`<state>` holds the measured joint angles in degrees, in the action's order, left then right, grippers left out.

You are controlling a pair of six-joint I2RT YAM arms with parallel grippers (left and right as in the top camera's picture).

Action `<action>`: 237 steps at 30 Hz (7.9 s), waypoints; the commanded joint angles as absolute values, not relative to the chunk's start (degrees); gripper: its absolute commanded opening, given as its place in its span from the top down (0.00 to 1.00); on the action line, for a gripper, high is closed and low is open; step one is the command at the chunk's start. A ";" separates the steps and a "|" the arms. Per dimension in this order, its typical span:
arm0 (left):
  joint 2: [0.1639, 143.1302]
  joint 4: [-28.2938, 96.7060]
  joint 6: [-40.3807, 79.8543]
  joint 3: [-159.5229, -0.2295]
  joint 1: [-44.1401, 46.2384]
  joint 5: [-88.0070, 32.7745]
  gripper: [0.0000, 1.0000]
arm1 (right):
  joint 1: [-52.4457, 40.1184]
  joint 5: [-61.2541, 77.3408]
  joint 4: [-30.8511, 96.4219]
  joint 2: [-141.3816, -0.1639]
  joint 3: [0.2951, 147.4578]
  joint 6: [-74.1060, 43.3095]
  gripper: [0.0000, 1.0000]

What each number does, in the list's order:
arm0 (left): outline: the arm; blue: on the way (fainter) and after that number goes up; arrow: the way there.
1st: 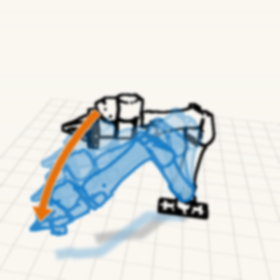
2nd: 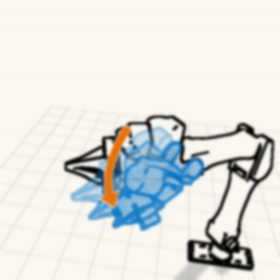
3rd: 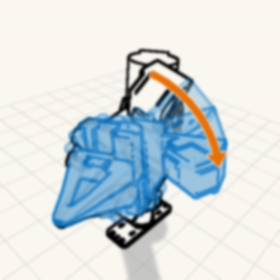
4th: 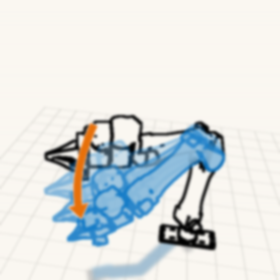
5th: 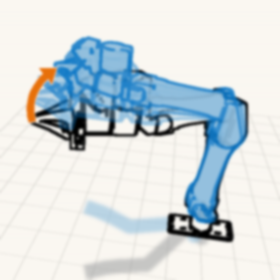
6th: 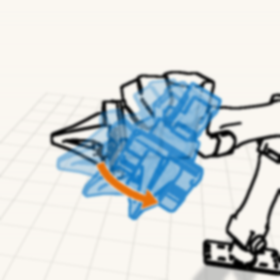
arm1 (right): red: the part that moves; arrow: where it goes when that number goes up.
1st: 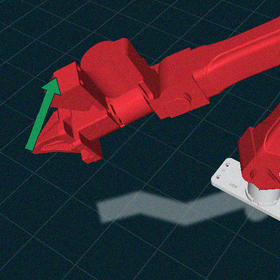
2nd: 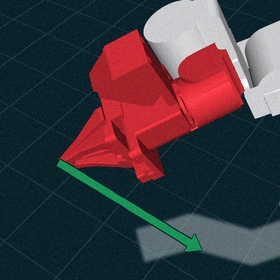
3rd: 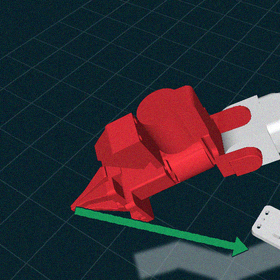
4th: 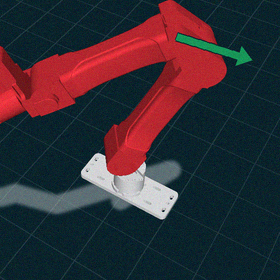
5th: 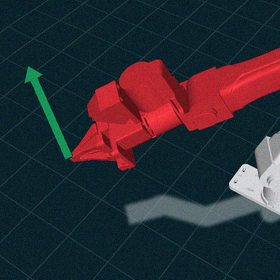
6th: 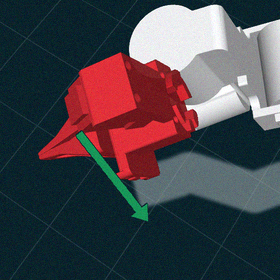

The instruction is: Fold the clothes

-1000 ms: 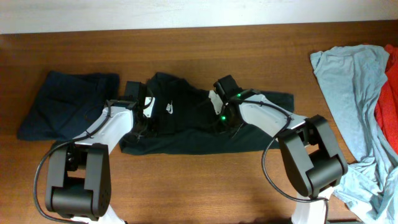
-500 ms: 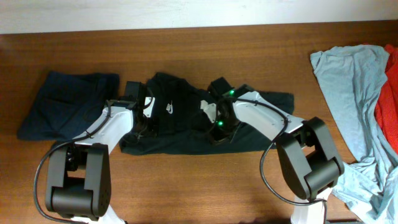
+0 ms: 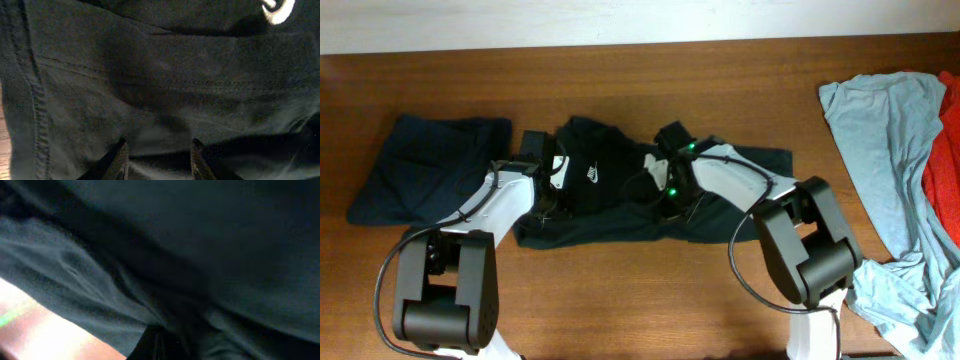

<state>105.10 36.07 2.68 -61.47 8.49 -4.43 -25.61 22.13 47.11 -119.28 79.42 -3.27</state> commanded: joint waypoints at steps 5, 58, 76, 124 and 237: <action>104.99 36.01 2.98 -60.69 8.08 -3.60 0.59 | -20.43 15.27 47.00 -119.92 82.74 -3.36 0.96; 104.97 36.62 1.67 -61.01 8.08 -3.18 0.46 | 9.63 12.38 72.12 -117.36 75.20 -11.84 0.48; 104.97 36.29 1.67 -61.01 8.08 -3.16 0.46 | 15.90 2.09 69.04 -117.30 71.33 -12.97 0.96; 110.15 36.84 -7.18 -76.53 7.46 4.10 0.91 | 16.21 10.39 72.66 -107.92 76.95 -8.38 0.45; 124.70 17.45 -16.53 -84.27 19.35 -8.25 0.78 | 7.18 17.12 60.73 -80.25 73.78 -7.75 0.27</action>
